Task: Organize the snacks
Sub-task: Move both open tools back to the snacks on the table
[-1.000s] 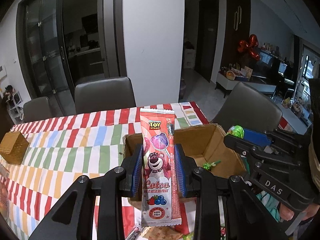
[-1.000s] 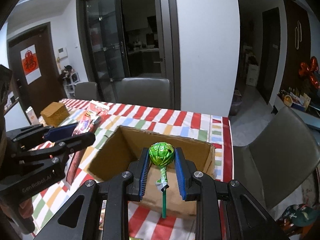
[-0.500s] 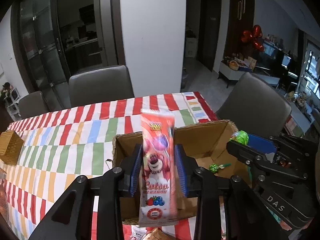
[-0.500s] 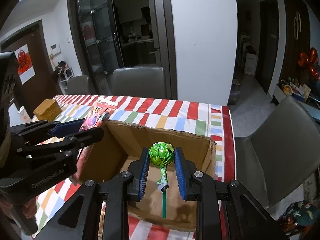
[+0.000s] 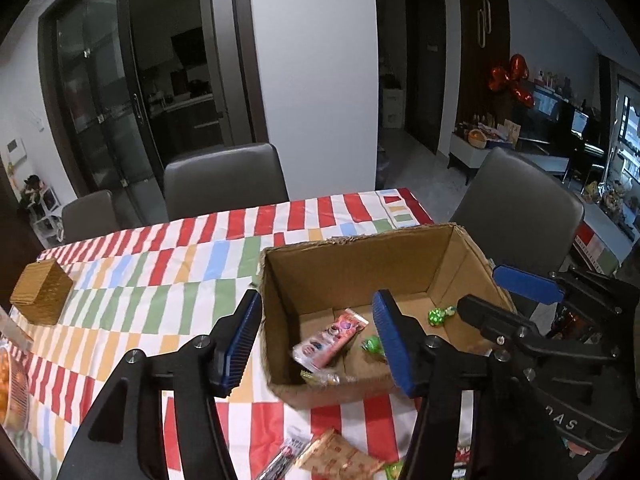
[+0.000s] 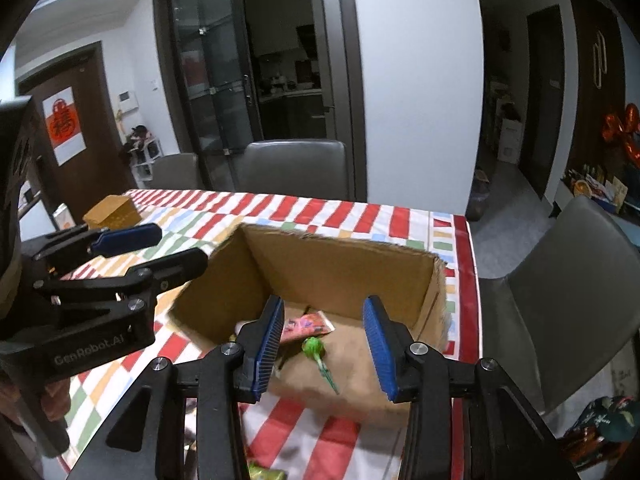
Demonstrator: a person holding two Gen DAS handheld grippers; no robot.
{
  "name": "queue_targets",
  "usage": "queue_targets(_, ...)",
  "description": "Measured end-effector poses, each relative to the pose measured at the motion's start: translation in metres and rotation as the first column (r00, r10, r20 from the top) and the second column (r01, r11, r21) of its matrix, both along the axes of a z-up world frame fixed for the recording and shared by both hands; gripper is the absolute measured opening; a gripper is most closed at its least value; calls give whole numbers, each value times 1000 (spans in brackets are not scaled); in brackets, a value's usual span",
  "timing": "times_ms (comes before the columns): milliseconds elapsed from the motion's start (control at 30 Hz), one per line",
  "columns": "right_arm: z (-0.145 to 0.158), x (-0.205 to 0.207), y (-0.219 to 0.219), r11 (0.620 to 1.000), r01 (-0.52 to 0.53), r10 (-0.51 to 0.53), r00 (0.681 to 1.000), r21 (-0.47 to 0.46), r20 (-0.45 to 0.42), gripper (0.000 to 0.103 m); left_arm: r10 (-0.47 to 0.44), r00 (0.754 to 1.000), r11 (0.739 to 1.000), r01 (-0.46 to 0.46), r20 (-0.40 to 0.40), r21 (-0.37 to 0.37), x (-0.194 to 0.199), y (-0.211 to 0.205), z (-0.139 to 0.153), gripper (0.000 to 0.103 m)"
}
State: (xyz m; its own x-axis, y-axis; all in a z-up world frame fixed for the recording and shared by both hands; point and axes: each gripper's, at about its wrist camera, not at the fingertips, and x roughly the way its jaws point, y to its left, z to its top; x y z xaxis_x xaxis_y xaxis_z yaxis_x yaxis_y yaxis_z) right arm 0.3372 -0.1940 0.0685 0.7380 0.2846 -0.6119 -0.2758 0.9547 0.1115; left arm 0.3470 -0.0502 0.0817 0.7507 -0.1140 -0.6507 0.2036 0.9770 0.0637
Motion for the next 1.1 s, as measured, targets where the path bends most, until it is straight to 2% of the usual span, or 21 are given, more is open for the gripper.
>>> queue_targets(167, 1, -28, 7, 1000, -21, 21, 999, 3, 31, 45, 9, 1000, 1000, -9, 12, -1, -29, 8, 1, 60)
queue_targets(533, -4, -75, 19, 997, -82, 82, 996, 7, 37, 45, 28, 999, 999, -29, 35, 42, -90, 17, -4, 64)
queue_targets(1100, -35, -127, 24, 991, -126, 125, 992, -37, -27, 45, 73, 996, 997, -72, -42, 23, -161, 34, -44, 71)
